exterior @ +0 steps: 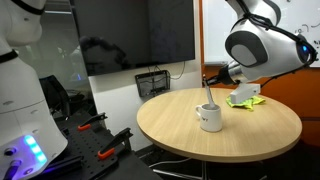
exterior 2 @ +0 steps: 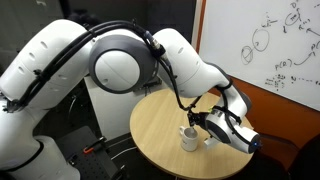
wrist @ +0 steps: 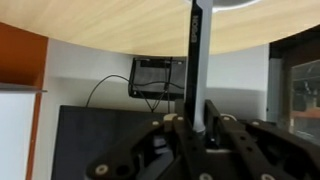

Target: Put the marker in the mug

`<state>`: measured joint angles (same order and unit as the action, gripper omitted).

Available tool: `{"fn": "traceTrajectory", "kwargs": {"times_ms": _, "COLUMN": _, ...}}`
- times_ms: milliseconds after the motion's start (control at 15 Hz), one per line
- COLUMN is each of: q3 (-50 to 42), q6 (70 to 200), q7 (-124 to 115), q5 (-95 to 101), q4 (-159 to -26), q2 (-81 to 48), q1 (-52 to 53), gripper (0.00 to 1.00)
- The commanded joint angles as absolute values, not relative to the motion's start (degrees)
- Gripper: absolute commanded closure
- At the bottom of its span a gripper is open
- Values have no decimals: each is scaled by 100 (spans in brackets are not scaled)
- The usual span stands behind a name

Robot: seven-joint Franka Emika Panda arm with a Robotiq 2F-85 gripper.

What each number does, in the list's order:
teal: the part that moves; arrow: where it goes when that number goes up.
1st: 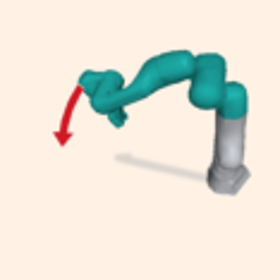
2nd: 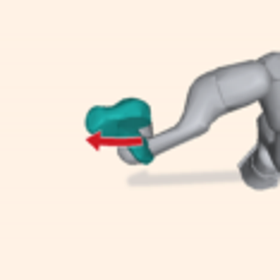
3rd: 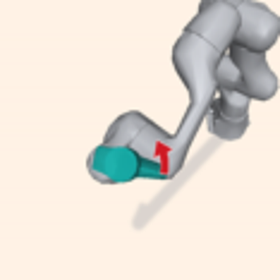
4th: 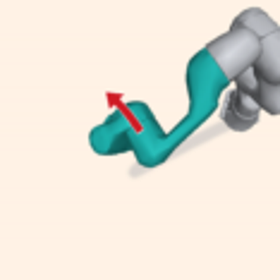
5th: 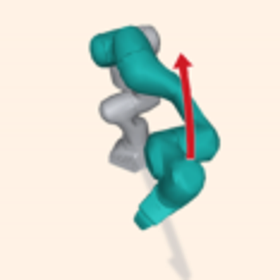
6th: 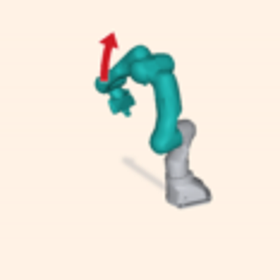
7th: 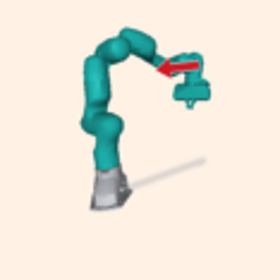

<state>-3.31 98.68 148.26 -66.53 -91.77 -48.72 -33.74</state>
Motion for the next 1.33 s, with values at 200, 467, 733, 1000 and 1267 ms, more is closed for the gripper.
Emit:
{"fn": "traceTrajectory", "kwargs": {"times_ms": 200, "q3": -664, "q6": 10118, "q7": 14501, "q5": -6735, "q4": -9307, "q2": -4910, "q1": -2930, "gripper": 94}}
{"fn": "traceTrajectory", "kwargs": {"times_ms": 467, "q3": -772, "q6": 10557, "q7": 14155, "q5": -6690, "q4": -9283, "q2": -4998, "q1": -2706, "gripper": 94}}
{"fn": "traceTrajectory", "kwargs": {"times_ms": 733, "q3": -790, "q6": 11086, "q7": 13927, "q5": -6602, "q4": -9386, "q2": -4900, "q1": -2504, "gripper": 43}}
{"fn": "traceTrajectory", "kwargs": {"times_ms": 1000, "q3": -775, "q6": 11345, "q7": 14010, "q5": -6412, "q4": -9602, "q2": -4569, "q1": -2287, "gripper": 13}}
{"fn": "traceTrajectory", "kwargs": {"times_ms": 1267, "q3": -865, "q6": 12291, "q7": 13732, "q5": -6013, "q4": -10146, "q2": -3889, "q1": -1748, "gripper": 0}}
